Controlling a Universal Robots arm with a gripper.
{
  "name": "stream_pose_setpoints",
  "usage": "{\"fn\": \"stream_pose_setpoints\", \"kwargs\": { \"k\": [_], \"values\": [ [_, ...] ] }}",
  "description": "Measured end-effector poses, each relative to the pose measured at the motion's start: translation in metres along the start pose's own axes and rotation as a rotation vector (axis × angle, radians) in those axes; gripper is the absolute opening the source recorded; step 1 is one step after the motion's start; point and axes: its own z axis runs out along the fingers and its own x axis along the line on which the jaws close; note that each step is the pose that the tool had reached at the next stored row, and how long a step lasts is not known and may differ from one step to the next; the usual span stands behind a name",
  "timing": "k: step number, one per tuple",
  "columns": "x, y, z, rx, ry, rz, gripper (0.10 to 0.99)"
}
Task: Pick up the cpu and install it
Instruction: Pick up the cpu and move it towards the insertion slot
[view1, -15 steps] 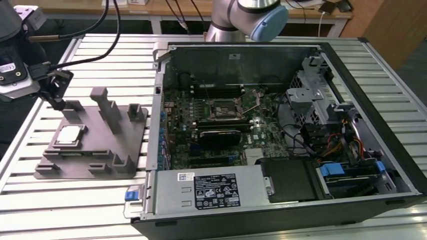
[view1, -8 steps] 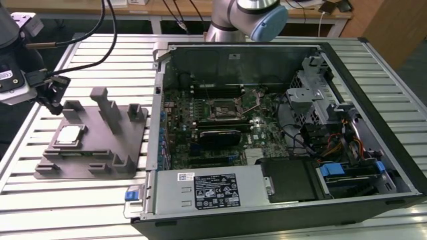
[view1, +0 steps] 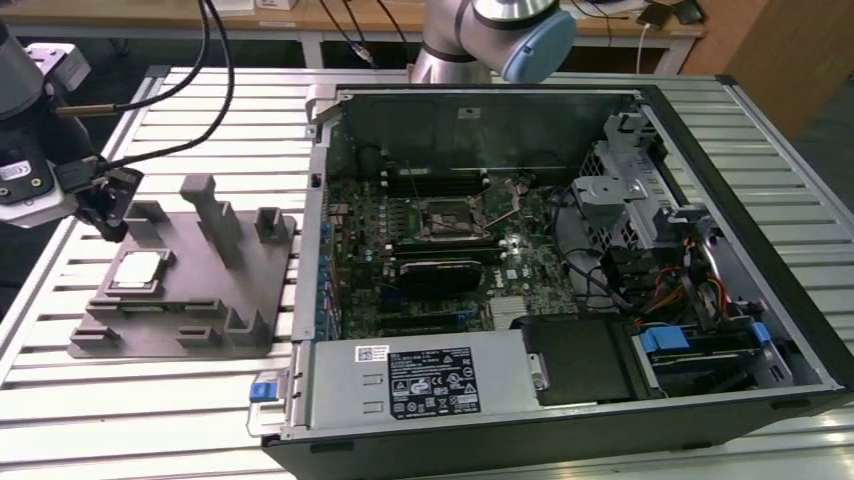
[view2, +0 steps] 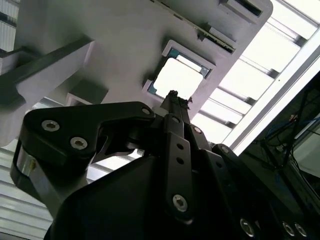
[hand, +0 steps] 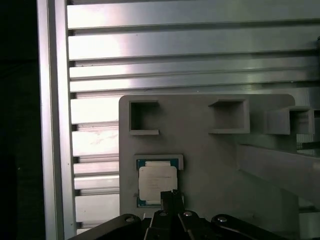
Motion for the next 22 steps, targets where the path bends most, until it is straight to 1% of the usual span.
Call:
{"fn": "stream_pose_setpoints", "kwargs": {
  "k": [9,17,22],
  "values": [
    [-0.0002,-0.0086,0.0159,0.0,0.0008,0.0,0.106],
    [0.0002,-0.0097,0.0303,0.0,0.0022,0.0,0.106],
    [0.0016,-0.008,0.0393,0.0,0.0028,0.0,0.106]
  ]
}}
